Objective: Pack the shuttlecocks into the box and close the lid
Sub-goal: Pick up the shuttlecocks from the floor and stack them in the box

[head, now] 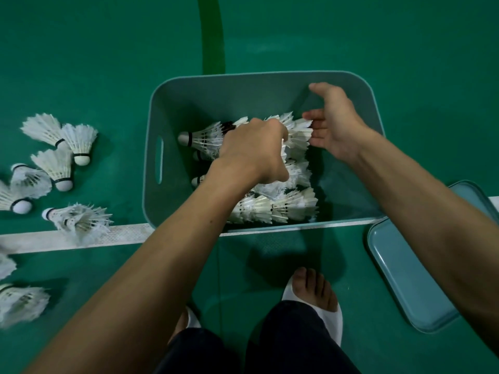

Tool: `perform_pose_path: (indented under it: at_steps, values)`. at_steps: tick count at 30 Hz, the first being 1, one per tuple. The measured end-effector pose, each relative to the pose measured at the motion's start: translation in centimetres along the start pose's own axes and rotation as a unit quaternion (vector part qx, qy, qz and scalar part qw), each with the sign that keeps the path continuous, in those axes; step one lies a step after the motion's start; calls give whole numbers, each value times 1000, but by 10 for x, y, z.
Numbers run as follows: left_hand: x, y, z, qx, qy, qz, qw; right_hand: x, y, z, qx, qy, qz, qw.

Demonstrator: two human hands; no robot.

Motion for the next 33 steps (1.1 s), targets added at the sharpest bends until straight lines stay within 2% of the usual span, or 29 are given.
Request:
perform_pose_path:
  at_steps: [4,5,7,9,10,11,13,15,18,20,21,24,26,29,31,33]
  values:
    - [-12,5,5,-17,25,85,996,2,-3,-1,-62,-5,7,998]
    - [-17,8,7,-15,33,115,993,0,2,1,-49,12,31,998]
    - [-27,15,14,0,52,171,984,-8,21,13,36,83,122,988]
    - [-39,21,22,26,78,232,969,-19,34,43,124,178,231,948]
    - [-45,23,25,43,98,269,957,-23,31,62,132,236,266,925]
    - [-51,24,29,58,122,308,942,-26,20,82,108,294,294,903]
    - [-62,20,33,68,172,376,908,-23,-14,112,-9,375,355,857]
    - [-69,15,34,68,211,419,881,-12,-43,119,-97,391,428,809]
    - [-77,12,40,79,241,467,847,-18,-59,116,-92,424,463,773]
    - [-85,13,46,102,248,500,824,-22,-63,113,-91,434,446,777]
    - [-90,17,49,128,248,501,819,-22,-63,111,-89,425,431,791]
    - [-102,40,63,209,245,439,839,-13,-60,101,-107,336,381,855]
    - [-101,49,65,181,223,458,841,0,-60,94,-137,251,364,886]
    - [-91,45,64,73,203,549,808,11,-60,87,-135,176,325,919]
    - [-91,43,67,61,200,584,785,13,-66,85,-141,138,264,944]
    - [-93,48,69,81,193,580,787,18,-79,81,-157,76,201,964]
Point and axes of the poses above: each hand's wrist, its own z-axis away from the middle knuckle, its own y-axis out of the back of the hand, x = y × z, the point moved 8 cm from there along -z, towards the middle knuckle, and after that the axes turned 3 degrees about y, right-handed, at the moved point
